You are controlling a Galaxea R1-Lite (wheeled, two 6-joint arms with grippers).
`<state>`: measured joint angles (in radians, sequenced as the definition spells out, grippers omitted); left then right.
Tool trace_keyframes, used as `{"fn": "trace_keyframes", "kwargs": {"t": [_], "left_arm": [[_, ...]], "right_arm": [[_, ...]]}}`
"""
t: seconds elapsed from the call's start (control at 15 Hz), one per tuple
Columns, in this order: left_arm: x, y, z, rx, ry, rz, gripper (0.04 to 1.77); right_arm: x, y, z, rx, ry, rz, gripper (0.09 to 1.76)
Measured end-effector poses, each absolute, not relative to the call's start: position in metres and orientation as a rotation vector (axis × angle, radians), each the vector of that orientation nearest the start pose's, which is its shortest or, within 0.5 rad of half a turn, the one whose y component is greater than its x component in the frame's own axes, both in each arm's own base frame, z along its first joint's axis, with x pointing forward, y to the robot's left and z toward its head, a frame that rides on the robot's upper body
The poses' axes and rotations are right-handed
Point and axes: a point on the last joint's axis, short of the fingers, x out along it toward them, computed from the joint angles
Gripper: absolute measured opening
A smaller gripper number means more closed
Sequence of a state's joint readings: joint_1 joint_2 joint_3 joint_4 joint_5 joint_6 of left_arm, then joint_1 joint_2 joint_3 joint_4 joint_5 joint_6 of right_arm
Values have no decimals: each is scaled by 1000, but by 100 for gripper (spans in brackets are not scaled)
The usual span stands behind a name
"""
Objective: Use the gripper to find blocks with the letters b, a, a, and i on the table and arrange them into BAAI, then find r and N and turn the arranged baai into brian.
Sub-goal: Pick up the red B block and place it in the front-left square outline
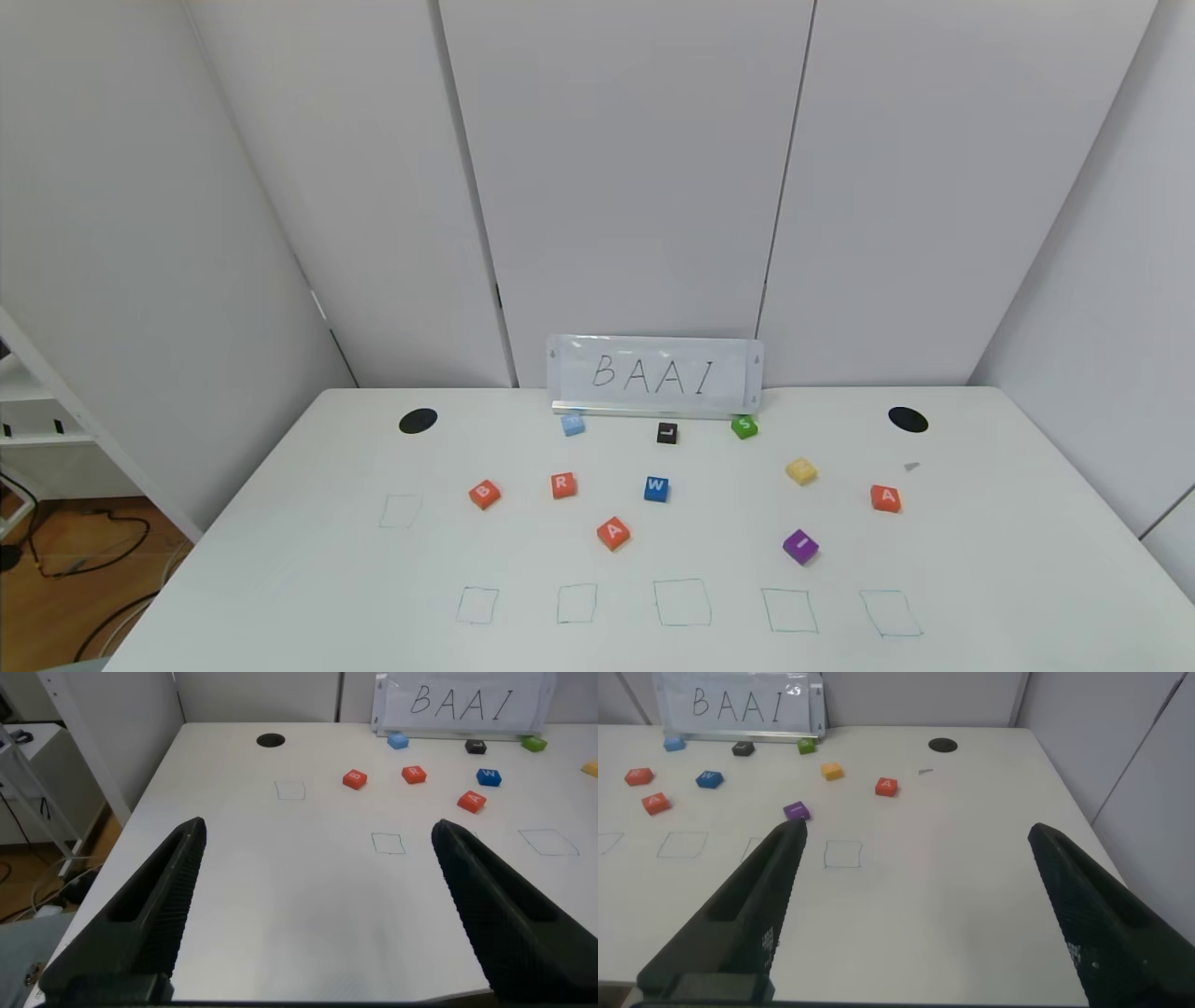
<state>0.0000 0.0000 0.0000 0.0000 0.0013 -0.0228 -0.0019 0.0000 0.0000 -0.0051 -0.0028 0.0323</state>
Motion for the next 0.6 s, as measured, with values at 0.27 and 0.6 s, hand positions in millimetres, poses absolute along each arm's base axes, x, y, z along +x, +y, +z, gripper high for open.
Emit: {"fn": "trace_keyframes", "kwargs": {"t": [0.27,0.6], "left_arm": [[-23,0,75,-23,0,2,172],[-23,0,75,-23,0,1,172]], "right_arm": [[-23,0,76,31,-5,-4,171],[-23,0,76,35,-4,-16,171]]}}
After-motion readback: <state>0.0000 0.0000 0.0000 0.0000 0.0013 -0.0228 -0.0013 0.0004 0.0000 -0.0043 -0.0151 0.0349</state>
